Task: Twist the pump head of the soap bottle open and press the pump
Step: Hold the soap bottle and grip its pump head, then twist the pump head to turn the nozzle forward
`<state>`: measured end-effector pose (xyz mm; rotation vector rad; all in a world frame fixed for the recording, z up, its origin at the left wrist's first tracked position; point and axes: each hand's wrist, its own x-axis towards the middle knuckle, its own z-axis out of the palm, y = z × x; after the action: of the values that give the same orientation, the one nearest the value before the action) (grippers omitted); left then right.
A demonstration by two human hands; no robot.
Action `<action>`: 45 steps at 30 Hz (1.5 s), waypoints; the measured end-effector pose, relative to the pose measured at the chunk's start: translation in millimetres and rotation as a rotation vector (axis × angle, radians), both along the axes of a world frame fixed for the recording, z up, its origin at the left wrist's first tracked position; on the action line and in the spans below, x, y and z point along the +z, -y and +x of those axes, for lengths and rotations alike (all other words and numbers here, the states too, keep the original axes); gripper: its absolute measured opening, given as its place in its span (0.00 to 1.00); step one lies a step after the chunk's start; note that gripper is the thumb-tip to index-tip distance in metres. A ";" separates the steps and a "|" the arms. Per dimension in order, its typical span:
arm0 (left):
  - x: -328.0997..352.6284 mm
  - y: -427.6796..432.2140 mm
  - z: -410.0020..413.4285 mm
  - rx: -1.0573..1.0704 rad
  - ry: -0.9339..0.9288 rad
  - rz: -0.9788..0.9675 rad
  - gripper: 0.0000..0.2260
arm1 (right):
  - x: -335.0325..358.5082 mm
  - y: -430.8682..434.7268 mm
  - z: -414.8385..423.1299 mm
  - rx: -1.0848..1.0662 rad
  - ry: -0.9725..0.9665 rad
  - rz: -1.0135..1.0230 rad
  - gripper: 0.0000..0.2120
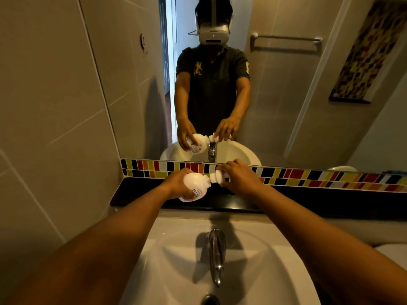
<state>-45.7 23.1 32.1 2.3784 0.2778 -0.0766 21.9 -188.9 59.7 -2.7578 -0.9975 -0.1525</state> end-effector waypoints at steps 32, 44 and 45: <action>30.8 24.8 -11.0 -0.079 -0.022 -0.270 0.28 | 25.4 3.9 -14.2 -0.211 -0.812 0.925 0.45; 34.1 32.0 -4.0 -0.113 0.015 -0.320 0.29 | 23.9 -1.7 -16.8 -0.291 -0.713 1.041 0.34; 34.9 32.0 -2.8 -0.114 0.016 -0.327 0.29 | 23.8 -0.5 -17.0 -0.286 -0.714 1.040 0.34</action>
<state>-48.5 -9.0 67.0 2.0669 0.1118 -0.1451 4.9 -188.4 83.5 -1.7295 -0.1968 0.2105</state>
